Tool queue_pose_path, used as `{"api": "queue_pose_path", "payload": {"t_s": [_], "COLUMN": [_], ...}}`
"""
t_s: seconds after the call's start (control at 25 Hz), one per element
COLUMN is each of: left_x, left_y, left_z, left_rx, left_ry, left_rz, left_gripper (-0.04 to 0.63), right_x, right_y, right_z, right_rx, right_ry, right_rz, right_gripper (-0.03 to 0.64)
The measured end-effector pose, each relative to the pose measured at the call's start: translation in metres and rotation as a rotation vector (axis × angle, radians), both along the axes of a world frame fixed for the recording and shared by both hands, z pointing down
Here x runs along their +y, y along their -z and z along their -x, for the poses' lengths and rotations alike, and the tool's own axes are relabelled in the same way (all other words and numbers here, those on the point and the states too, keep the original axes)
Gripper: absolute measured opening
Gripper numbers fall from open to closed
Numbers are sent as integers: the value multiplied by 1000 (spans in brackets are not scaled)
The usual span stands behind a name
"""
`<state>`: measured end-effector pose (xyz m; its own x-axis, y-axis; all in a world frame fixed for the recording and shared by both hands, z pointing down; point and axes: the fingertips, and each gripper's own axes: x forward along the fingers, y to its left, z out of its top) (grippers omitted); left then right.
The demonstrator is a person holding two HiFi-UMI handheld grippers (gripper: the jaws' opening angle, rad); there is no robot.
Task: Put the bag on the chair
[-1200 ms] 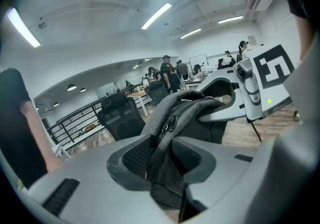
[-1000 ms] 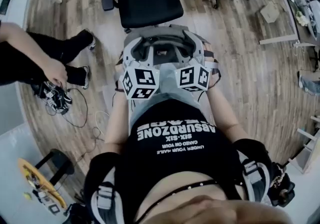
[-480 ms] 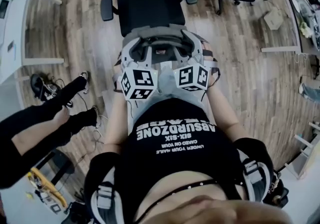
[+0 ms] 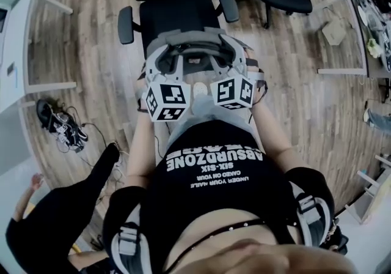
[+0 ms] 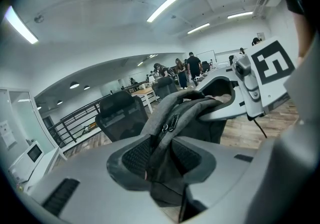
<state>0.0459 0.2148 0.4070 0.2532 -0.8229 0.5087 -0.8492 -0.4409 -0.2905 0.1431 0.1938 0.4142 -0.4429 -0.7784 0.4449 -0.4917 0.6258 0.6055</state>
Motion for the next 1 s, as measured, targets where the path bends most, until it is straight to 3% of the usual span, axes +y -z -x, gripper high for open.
{"api": "queue_pose_path", "payload": {"t_s": [0.6, 1.0], "left_x": [-64, -124], "left_y": [-5, -25], "left_z": [8, 34], "left_rx": [15, 8], "left_ry": [70, 22], "left_rz": [14, 70], "left_gripper": [129, 129], "right_x": [-68, -123], "right_y": [-6, -26], "right_z": [8, 35], "right_rx": [-20, -15], "right_ry": [71, 47], "right_rz": [19, 113], "right_gripper": [216, 216]}}
